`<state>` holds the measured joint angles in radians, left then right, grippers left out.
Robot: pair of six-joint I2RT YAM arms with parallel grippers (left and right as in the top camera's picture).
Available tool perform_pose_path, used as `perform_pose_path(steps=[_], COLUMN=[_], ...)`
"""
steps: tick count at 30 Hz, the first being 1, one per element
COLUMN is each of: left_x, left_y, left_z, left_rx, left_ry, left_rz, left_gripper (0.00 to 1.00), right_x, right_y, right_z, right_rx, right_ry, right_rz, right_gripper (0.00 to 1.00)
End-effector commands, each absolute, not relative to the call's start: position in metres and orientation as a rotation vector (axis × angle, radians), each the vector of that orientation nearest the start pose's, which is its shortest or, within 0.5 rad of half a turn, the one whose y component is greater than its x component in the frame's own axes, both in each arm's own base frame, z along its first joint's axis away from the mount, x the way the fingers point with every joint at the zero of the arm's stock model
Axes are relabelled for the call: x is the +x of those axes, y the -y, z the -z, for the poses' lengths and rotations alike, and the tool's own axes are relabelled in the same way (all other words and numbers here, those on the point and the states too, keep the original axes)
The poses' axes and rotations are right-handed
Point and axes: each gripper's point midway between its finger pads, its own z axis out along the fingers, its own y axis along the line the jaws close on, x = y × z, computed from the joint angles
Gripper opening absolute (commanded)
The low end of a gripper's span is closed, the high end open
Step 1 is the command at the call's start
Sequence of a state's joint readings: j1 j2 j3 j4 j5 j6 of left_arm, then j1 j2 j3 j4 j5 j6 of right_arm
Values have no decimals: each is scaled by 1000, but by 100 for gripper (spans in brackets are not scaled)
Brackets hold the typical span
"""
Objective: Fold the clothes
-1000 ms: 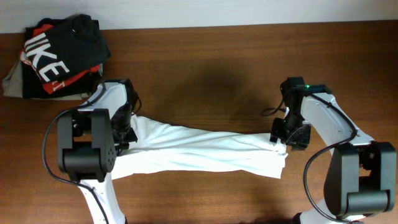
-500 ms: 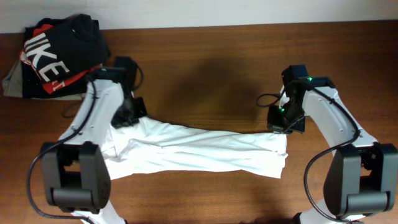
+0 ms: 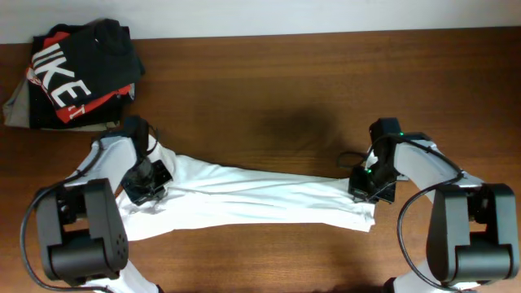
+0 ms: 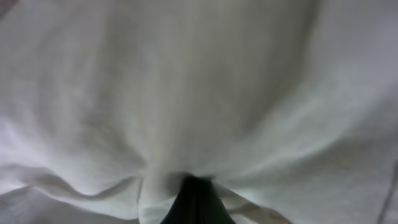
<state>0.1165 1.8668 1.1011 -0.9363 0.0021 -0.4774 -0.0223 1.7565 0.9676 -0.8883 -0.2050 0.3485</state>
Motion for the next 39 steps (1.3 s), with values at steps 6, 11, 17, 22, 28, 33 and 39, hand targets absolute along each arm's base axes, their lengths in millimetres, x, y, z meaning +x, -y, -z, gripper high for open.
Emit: perform_pose_path(steps=[6, 11, 17, 22, 28, 33, 39], left_x=[289, 335, 325, 326, 326, 325, 325], left_y=[-78, -90, -84, -84, -84, -84, -84], left_z=[17, -54, -61, -61, -61, -61, -61], left_rx=[-1372, -1328, -1282, -1282, -1282, -1281, -1283], left_ry=[-2935, -2824, -2902, -2900, -2901, -2902, -2905], left_rz=[-20, 14, 30, 29, 29, 29, 27], left_gripper=[1, 15, 99, 99, 99, 99, 99], right_x=[361, 353, 265, 239, 228, 228, 286], right_y=[27, 37, -10, -41, -75, -81, -3], right_z=[-68, -124, -40, -14, 12, 14, -21], right_rx=[634, 592, 549, 487, 472, 488, 662], right_ry=[-2880, -2946, -3204, -3179, -3174, -3180, -3106], right_rz=[-172, -200, -594, -865, -887, -873, -463], right_gripper=[5, 70, 78, 78, 75, 4, 4])
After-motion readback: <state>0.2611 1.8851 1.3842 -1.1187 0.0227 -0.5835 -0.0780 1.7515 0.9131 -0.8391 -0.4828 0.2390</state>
